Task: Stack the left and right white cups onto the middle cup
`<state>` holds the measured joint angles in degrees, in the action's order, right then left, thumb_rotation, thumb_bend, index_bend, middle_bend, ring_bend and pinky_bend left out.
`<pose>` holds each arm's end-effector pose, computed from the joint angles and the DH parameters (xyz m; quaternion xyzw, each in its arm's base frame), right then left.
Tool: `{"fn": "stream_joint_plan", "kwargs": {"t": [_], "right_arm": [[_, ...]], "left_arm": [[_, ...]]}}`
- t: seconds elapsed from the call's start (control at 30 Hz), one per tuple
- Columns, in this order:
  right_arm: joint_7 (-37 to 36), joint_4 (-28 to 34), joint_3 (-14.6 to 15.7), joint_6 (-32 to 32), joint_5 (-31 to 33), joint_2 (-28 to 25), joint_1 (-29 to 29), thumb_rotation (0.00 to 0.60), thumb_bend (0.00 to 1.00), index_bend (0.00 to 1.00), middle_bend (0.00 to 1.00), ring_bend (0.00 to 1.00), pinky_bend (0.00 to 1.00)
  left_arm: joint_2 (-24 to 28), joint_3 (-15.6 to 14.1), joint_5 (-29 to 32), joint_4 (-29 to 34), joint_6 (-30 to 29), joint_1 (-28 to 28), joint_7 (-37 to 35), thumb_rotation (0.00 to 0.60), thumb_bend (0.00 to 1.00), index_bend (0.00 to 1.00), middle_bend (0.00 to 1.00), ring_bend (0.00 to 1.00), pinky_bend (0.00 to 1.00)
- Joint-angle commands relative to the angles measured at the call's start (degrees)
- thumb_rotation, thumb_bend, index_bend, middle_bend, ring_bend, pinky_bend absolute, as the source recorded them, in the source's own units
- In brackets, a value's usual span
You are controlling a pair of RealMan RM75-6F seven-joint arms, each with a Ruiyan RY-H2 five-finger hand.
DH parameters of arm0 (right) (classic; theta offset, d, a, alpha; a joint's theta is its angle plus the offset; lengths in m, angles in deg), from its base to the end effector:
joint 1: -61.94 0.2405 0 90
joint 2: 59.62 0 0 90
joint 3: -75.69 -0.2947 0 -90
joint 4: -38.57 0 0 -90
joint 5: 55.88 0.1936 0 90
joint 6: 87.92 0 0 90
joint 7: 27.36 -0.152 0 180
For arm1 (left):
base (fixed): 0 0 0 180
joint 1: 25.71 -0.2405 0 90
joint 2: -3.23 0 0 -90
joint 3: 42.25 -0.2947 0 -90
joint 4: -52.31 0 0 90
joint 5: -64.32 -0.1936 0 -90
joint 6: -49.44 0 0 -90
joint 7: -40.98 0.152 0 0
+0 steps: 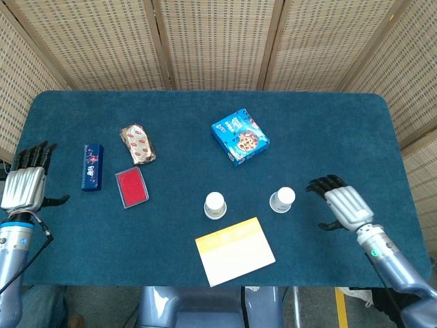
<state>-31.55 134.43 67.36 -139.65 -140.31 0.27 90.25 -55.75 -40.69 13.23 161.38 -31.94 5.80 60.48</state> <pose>-0.2534 -0.3173 0.1483 0.7440 -0.4018 0.3410 0.4108 -0.2664 0.3079 0.2030 -0.5812 -0.4028 -0.3249 0.6281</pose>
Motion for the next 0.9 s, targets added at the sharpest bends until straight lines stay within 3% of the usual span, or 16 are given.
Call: {"fn": "stream_joint_plan", "kwargs": {"t": [0.03, 0.4, 0.9], "right_arm": [[3.68, -0.82, -1.34, 5.45, 4.32, 3.58, 4.48, 0.6, 0.08, 0.29, 0.29, 0.21, 0.18], [15.04, -5.17, -2.83, 11.43, 17.77, 10.69, 12.27, 0.6, 0.14, 0.3, 0.3, 0.21, 0.18], [19.16, -8.88, -0.7, 13.18, 27.01, 13.03, 16.2, 0.6, 0.22, 0.38, 0.39, 0.3, 0.23]], "left_arm": [[0.84, 0.04, -2.3, 1.11, 0.39, -1.75, -0.76, 0.6, 0.0, 0.0, 0.0, 0.0, 0.0], [0.35, 1.47, -4.45, 1.01, 2.51, -3.09, 0.82, 0.6, 0.0, 0.0, 0.0, 0.0, 0.0], [0.24, 3.32, -4.82, 1.03, 4.9, -4.16, 1.68, 0.6, 0.0, 0.0, 0.0, 0.0, 0.0]]}}
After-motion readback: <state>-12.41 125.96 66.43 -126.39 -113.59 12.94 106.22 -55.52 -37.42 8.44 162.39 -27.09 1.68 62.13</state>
